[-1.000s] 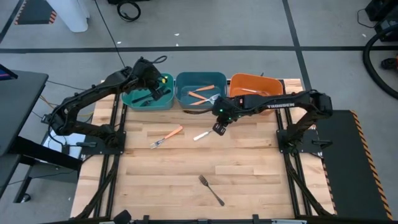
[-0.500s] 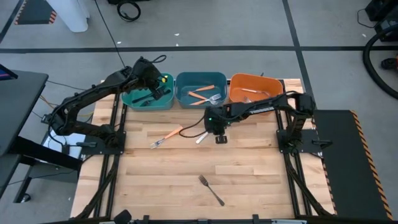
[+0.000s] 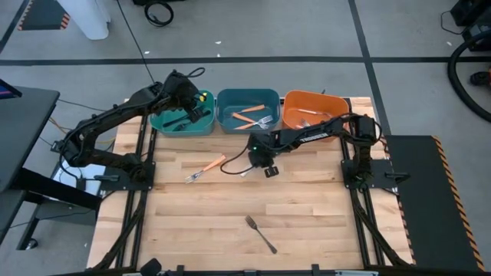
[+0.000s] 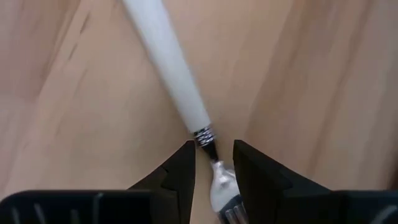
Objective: Sort silverware by color (type)
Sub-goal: Put the white fork in the orange bin
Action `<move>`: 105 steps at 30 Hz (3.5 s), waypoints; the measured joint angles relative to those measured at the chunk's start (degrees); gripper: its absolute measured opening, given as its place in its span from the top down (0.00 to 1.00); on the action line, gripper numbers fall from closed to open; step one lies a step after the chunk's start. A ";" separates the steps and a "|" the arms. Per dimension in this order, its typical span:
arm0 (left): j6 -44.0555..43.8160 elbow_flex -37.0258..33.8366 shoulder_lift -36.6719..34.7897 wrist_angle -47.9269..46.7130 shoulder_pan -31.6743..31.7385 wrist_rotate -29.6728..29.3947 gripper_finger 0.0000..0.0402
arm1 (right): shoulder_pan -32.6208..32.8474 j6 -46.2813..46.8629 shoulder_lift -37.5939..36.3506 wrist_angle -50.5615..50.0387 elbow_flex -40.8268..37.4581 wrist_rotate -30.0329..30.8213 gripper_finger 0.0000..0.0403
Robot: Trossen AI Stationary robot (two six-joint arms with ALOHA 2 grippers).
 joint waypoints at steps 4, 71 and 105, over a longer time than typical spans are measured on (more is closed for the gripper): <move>0.00 -0.02 0.00 0.19 0.00 0.00 0.77 | -0.48 0.97 0.00 0.70 0.02 -0.58 0.71; 0.07 -0.72 0.13 2.52 0.26 -0.02 0.77 | -3.52 26.15 -5.78 -11.96 6.97 -4.62 0.99; 2.01 -0.72 0.13 2.85 0.24 0.01 0.77 | 0.23 49.57 4.50 -3.62 7.08 -2.61 0.77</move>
